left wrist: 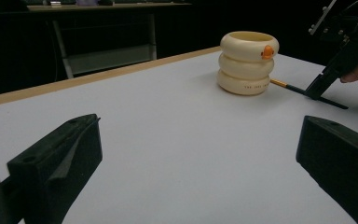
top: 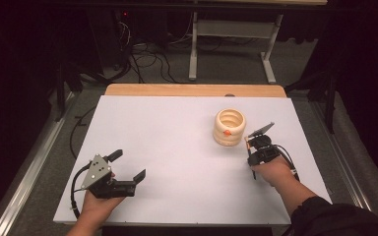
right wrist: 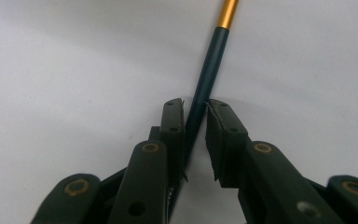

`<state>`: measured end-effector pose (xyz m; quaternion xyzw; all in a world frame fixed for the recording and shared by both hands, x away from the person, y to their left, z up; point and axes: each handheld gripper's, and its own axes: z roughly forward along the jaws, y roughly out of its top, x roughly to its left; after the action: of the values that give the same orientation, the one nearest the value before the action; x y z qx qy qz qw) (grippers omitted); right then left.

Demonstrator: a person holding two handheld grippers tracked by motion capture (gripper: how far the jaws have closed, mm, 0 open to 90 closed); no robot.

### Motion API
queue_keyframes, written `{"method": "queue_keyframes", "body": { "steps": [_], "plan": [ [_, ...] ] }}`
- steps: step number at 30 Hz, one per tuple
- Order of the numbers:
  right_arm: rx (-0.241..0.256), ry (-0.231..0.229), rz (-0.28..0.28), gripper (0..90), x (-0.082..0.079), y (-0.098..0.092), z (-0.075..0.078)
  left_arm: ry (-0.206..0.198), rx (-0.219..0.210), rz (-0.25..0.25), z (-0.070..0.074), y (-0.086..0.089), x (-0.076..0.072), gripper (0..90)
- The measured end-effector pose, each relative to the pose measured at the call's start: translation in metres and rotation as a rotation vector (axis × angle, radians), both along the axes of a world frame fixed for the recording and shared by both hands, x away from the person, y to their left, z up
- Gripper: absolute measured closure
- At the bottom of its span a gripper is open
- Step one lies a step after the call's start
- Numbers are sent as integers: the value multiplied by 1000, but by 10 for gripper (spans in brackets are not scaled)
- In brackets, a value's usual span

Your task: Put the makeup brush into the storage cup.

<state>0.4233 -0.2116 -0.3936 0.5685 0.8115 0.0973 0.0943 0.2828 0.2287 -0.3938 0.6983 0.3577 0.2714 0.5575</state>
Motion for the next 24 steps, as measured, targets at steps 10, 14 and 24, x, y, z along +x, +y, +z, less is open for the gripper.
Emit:
{"method": "queue_keyframes", "body": {
  "steps": [10,14,24],
  "plan": [
    [8,32,-7,787,5,-1,-1,0,3,-1,0,-1,0,11],
    [19,53,-10,786,8,-2,0,-7,1,1,0,-1,-1,15],
    [10,91,-9,817,14,-1,1,-12,-3,5,1,0,-2,16]
  ]
}}
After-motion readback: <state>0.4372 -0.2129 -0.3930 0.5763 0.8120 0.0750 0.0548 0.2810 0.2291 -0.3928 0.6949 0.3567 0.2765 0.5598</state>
